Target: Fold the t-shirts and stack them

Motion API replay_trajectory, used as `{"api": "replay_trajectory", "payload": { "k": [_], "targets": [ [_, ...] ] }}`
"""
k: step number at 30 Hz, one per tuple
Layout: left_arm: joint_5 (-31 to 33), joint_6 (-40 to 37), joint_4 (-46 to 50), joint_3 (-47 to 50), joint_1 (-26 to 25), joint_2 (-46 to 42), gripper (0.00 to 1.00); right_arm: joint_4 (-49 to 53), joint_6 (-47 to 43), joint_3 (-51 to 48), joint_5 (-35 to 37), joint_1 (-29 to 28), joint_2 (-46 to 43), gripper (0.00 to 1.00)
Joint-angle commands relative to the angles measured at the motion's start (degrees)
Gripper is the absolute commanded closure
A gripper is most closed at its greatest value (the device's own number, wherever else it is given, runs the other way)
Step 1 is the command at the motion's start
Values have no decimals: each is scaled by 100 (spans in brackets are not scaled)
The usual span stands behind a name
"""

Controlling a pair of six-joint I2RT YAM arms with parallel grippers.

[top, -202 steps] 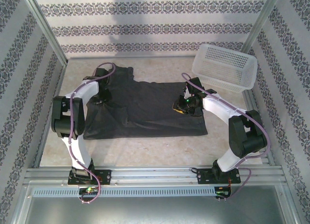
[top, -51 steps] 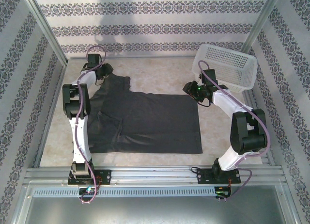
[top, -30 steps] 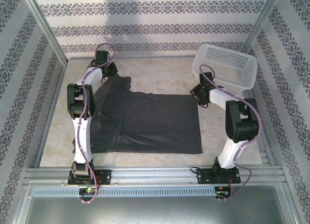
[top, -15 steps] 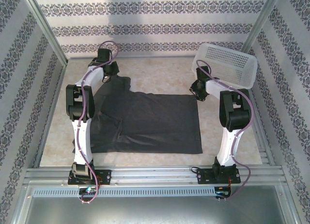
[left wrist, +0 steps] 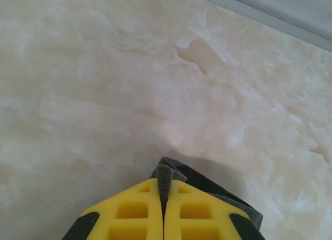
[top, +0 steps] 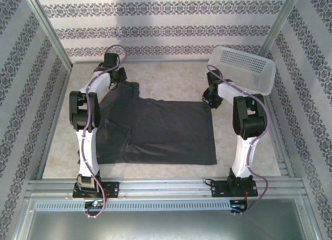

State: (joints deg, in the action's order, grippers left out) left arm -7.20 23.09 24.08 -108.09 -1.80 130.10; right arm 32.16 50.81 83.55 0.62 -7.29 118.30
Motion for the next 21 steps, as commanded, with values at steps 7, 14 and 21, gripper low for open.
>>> {"api": "replay_trajectory", "payload": {
  "k": [7, 14, 21],
  "targets": [
    [171, -148, 190, 401, -4, -657, 100, 111, -408, 148, 136, -52, -133, 100],
    [74, -53, -298, 1879, 8, -1839, 100, -277, -1120, -147, -118, -106, -781, 100],
    [-75, 30, -746, 3882, 127, -3641, 100, -381, -1603, -588, -398, -220, -1310, 100]
  ]
}}
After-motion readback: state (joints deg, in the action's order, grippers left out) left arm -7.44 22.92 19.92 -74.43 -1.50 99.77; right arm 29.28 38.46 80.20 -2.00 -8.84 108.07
